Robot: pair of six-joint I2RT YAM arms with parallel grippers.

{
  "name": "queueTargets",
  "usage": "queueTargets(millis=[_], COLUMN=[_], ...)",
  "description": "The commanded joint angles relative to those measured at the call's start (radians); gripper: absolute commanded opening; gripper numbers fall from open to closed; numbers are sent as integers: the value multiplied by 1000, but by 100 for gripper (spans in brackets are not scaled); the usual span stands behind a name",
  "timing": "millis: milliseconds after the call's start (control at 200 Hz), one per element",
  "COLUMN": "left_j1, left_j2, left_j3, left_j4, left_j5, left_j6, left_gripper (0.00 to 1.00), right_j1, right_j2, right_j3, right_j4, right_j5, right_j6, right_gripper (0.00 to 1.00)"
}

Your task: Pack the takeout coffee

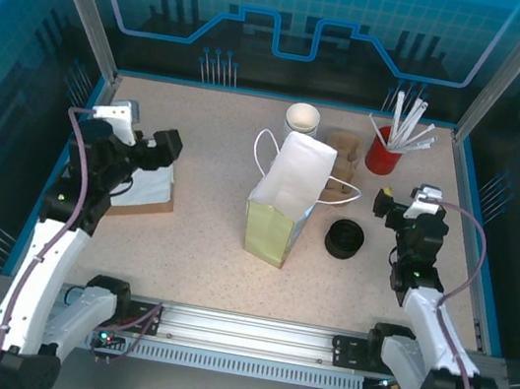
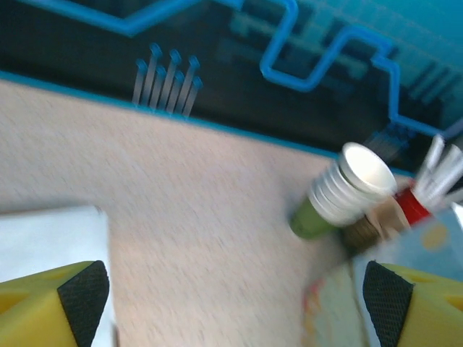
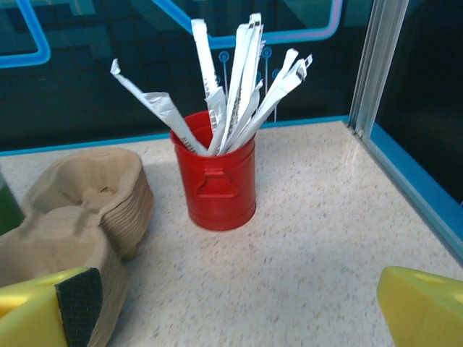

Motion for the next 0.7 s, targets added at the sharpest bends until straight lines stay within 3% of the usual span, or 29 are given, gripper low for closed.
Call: queueTargets(millis=[0,140,240,315,445,565,690], left_j1=[-111,-330,-523,-620,-679,-683,-683], left_j2=[7,70,164,251,391,472,540], left_j3=[144,270,328,380,431,462,477], left_j4=[-338,-406,-402,-399,-377,-378,-346], left_j5=[56,43,-34,-103,-163,-242,-247], left_j6=[-62,-137,-145,-133,-134,-133,-102], left_gripper=[92,91,91,93,94,94,91], right_j1=[-16,-19,-20,-18,-18,-18,-18], right_j2=[-98,-161,-153,-140,-136,-152,-168], right_j3=[75,217,322,392,449,449,433], right_j4=[-382,-672,-804,-872,-925,-927,-922], right_j5=[-62,-109,-140,-163,-179,-179,-174], right_j6=[50,54,32,27,30,41,42], right_gripper=[100,100,100,100,100,100,100])
